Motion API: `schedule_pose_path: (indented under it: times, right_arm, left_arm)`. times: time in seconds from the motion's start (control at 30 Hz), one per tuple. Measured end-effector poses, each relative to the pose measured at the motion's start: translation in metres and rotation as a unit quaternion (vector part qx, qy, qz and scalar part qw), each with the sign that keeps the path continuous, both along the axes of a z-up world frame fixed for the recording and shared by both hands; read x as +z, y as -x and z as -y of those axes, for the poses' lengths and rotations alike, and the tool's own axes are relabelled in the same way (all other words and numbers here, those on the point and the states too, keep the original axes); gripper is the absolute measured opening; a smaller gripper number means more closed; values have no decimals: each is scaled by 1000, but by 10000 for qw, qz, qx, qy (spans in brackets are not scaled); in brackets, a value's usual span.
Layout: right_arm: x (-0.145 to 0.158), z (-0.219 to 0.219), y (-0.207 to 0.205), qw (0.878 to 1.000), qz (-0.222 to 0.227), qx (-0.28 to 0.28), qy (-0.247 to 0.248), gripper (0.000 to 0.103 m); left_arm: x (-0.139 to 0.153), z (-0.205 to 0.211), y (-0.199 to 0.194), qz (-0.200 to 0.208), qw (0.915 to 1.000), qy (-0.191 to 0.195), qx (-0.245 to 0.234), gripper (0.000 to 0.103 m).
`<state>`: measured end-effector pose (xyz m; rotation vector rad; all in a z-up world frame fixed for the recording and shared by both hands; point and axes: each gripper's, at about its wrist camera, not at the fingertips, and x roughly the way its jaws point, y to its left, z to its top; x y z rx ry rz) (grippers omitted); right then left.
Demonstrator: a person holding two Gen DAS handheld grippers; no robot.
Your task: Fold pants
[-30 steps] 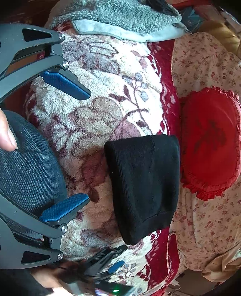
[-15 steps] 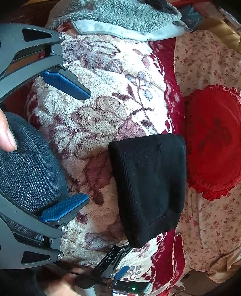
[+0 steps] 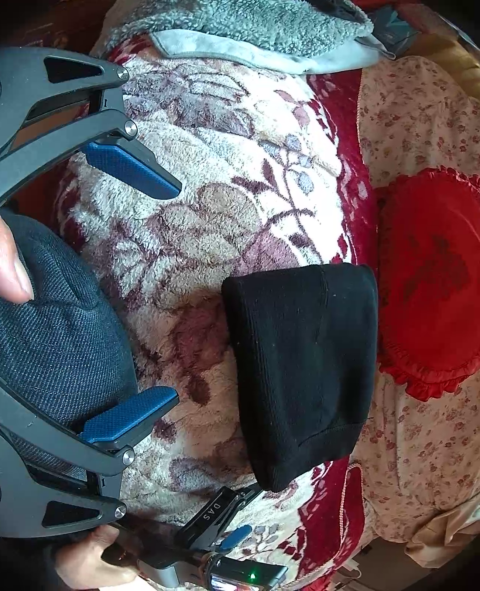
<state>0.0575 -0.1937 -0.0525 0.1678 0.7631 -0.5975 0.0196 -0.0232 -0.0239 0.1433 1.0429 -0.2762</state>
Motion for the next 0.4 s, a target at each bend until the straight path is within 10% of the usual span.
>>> schedule_pose_path:
  times: [0.4]
  right_arm:
    - [0, 0, 0, 10000, 4, 1, -6, 100]
  left_arm:
    - [3, -13, -3, -32, 9992, 396, 51, 102]
